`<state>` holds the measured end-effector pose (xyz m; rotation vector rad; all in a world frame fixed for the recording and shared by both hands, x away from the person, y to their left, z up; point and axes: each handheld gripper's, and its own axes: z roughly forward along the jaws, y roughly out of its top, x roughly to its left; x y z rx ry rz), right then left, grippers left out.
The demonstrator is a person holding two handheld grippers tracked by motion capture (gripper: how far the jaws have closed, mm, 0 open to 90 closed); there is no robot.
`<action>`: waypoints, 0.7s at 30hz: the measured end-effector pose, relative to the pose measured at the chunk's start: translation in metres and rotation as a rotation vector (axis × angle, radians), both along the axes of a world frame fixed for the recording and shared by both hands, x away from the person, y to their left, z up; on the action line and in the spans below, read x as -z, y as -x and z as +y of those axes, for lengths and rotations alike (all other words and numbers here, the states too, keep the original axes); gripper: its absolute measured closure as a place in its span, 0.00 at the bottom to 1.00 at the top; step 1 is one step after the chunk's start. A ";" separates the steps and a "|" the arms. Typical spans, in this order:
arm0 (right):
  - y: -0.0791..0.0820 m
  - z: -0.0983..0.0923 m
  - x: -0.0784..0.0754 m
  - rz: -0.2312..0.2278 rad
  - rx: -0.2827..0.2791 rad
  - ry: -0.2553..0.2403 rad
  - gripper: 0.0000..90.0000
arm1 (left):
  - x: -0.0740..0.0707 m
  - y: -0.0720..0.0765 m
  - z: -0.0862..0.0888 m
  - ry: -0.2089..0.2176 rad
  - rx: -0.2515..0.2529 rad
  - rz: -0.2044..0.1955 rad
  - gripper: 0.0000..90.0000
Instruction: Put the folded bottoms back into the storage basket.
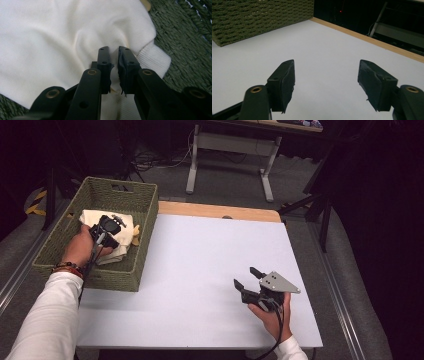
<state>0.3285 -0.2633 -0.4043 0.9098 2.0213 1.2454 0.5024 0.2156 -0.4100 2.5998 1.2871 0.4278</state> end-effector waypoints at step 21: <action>0.005 0.002 -0.004 -0.021 -0.033 0.020 0.33 | -0.008 0.004 0.002 0.017 -0.012 -0.069 0.87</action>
